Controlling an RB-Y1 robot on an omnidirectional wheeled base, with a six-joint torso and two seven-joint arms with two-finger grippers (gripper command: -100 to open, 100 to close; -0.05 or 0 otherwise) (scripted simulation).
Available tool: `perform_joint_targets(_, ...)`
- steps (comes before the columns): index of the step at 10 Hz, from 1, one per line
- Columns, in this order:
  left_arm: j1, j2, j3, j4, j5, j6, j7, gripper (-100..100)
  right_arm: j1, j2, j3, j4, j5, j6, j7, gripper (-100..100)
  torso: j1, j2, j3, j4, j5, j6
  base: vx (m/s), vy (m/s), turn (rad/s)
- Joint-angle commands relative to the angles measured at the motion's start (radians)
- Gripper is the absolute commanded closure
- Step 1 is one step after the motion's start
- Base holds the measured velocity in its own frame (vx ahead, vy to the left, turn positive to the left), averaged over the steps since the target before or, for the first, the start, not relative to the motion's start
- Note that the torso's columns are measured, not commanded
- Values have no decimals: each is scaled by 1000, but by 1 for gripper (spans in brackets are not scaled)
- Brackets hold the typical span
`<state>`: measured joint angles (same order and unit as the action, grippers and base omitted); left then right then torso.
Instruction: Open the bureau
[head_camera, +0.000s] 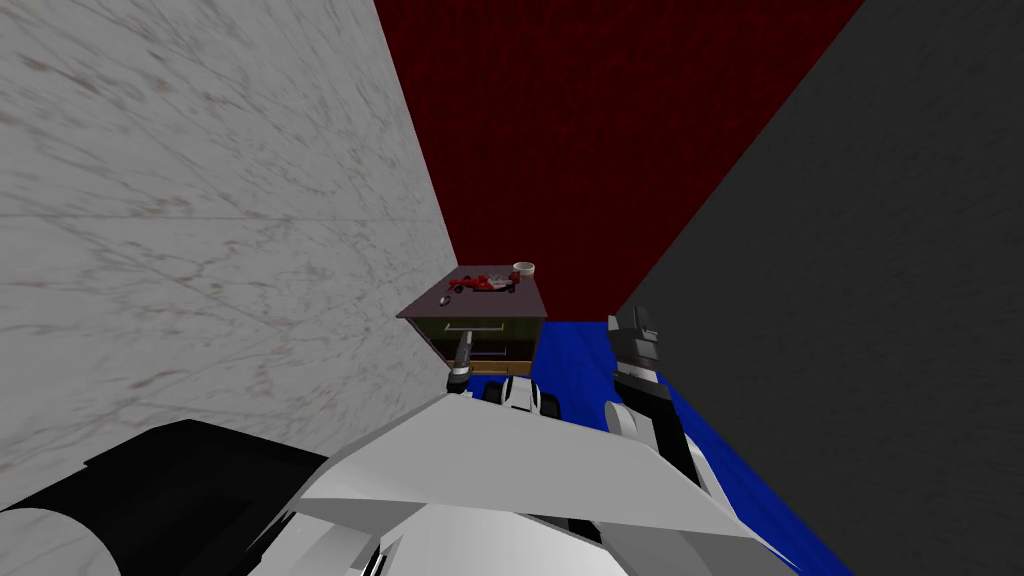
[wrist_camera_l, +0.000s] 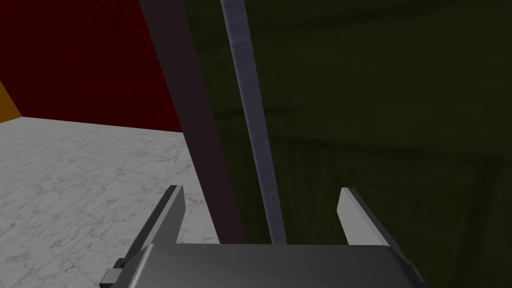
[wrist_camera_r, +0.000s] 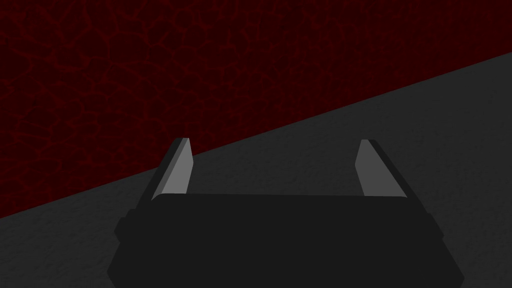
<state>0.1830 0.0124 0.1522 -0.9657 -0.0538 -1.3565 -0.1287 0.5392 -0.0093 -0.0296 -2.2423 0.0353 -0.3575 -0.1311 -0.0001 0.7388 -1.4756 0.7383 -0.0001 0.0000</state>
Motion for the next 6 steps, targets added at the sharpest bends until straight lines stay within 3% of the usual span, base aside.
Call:
perform_joint_targets(1, -23, 7, 1, -26, 3, 51, 3, -100, 0, 0, 0, 0, 0, 0, 0, 0, 0, 0, 0, 0, 0, 0, -27, -9, 13)
perform_joint_targets(4, -64, 18, 5, -50, 8, 115, 6, -100, 0, 0, 0, 0, 0, 0, 0, 0, 0, -1, -1, 0, 0, 0, -27, -12, 21)
perform_joint_targets(5, -45, 13, 2, -63, 5, 106, 4, -100, 0, 0, 0, 0, 0, 0, 0, 0, 0, -1, 0, 0, 0, 0, -15, -8, 5)
perform_joint_targets(6, -39, 11, 3, -36, 5, 77, 4, 100, 0, 0, 0, 0, 0, 0, 0, 0, 0, -1, -1, 0, 0, 0, 15, 3, -27)
